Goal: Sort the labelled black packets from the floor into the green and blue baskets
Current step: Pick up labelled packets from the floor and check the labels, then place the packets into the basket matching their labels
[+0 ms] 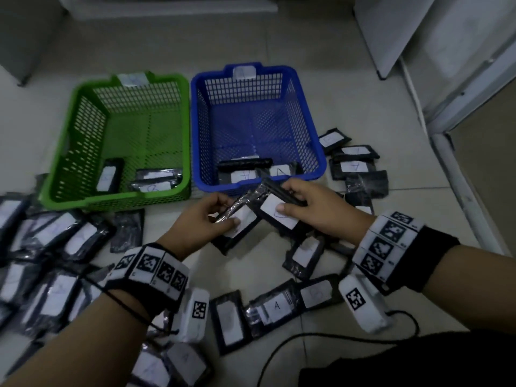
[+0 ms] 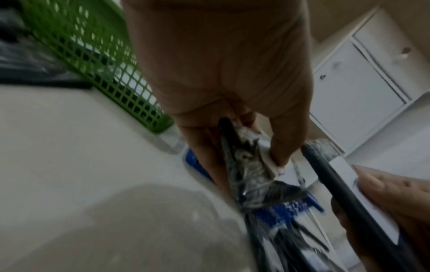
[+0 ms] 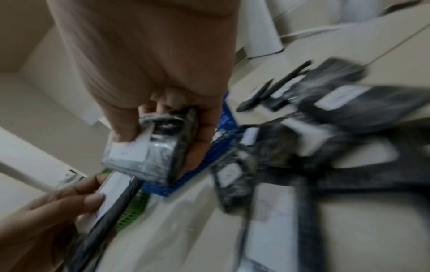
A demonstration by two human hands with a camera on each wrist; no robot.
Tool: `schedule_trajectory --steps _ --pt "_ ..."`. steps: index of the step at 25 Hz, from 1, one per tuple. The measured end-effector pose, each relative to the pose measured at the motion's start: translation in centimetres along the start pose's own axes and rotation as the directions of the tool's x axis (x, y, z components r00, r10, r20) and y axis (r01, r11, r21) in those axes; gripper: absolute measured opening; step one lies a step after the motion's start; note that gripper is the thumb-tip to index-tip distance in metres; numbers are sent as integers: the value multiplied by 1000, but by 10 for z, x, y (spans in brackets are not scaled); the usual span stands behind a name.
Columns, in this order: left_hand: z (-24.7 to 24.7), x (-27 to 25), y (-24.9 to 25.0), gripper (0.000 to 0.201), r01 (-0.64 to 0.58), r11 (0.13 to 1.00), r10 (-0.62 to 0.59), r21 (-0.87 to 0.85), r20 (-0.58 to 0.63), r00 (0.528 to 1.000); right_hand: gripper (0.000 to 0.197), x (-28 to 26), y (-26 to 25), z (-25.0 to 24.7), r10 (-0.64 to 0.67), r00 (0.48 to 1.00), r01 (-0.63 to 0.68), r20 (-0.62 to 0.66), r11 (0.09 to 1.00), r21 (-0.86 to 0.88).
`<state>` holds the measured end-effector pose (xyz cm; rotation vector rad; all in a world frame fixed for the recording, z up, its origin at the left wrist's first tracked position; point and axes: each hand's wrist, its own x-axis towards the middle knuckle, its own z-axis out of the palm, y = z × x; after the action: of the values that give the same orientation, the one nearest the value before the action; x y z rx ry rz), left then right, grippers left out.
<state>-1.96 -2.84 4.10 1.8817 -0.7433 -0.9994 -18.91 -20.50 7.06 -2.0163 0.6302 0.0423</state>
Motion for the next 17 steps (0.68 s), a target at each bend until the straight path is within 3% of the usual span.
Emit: schedule_trajectory --steps 4,7,9,12,15,17 --pt "-58 -5 -1 30 -33 997 16 -63 -259 966 25 46 -42 25 -68 998 67 1 984 166" --pt "-104 -9 -8 26 -50 993 -10 -107 -491 871 29 83 -80 48 -93 994 84 62 987 134" --pt "-132 -10 -15 36 -22 990 -66 -140 -591 804 40 106 -104 62 -135 984 127 119 989 70" --pt "-169 -10 -27 50 73 997 -52 0 -695 717 51 143 -131 82 -176 976 185 133 981 -64" --pt "-188 -7 -40 40 165 977 5 137 -783 622 37 173 -142 104 -187 974 206 126 965 -162" --pt "-192 -5 -50 33 231 951 12 205 -771 636 32 185 -141 117 -169 971 207 167 948 -243"
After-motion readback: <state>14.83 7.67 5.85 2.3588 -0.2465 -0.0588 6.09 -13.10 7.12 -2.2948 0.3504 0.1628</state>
